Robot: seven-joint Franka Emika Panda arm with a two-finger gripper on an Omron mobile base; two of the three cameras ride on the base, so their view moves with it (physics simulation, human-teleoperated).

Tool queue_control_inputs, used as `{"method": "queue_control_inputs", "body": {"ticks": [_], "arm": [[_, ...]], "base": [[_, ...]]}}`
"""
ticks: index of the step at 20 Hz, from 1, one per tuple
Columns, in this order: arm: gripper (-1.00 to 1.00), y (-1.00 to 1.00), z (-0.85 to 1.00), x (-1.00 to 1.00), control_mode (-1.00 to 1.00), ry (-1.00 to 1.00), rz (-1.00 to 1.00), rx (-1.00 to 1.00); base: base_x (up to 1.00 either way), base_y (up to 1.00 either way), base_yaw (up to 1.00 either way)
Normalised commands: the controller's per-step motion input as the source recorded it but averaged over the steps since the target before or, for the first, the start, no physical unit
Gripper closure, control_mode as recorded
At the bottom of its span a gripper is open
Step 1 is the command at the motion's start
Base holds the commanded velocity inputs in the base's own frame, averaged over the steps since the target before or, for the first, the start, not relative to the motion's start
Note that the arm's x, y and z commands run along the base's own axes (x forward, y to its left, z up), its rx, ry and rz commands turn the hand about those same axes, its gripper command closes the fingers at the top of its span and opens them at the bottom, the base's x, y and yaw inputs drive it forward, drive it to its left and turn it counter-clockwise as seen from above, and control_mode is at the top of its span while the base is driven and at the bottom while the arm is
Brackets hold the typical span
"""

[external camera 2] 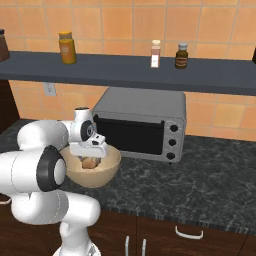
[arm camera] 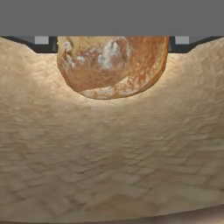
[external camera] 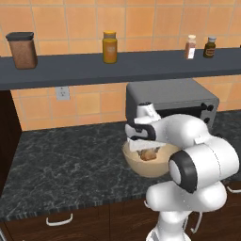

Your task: Open the cabinet, pick up the bread from the cabinet and place it in the basket. Then move the basket to the dining counter.

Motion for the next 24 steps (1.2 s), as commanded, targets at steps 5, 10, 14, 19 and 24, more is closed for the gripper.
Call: {"method": "queue_control_inputs", "body": {"ticks": [5, 10, 14, 19, 24], "arm": [[1.00, -0.11, -0.45, 0.13, -1.00, 0.07, 0.00, 0.00], [1.00, -0.10, -0.24, -0.04, -1.00, -0.01, 0.00, 0.04], [-1.00, 0.00, -0.01, -0.22, -1.00, -0.07, 0.00, 0.00], [-1.00, -0.01, 0.16, -0.18, -1.00, -0.02, 0.00, 0.00], [-1.00, 0.00, 0.61, -0.16, -1.00, -0.03, 0.00, 0.00]], "base": [[0.00, 0.00, 0.00], [0.00, 0.00, 0.00], [0.00, 0.00, 0.00], [0.00, 0.00, 0.00], [0.00, 0.00, 0.00]]}}
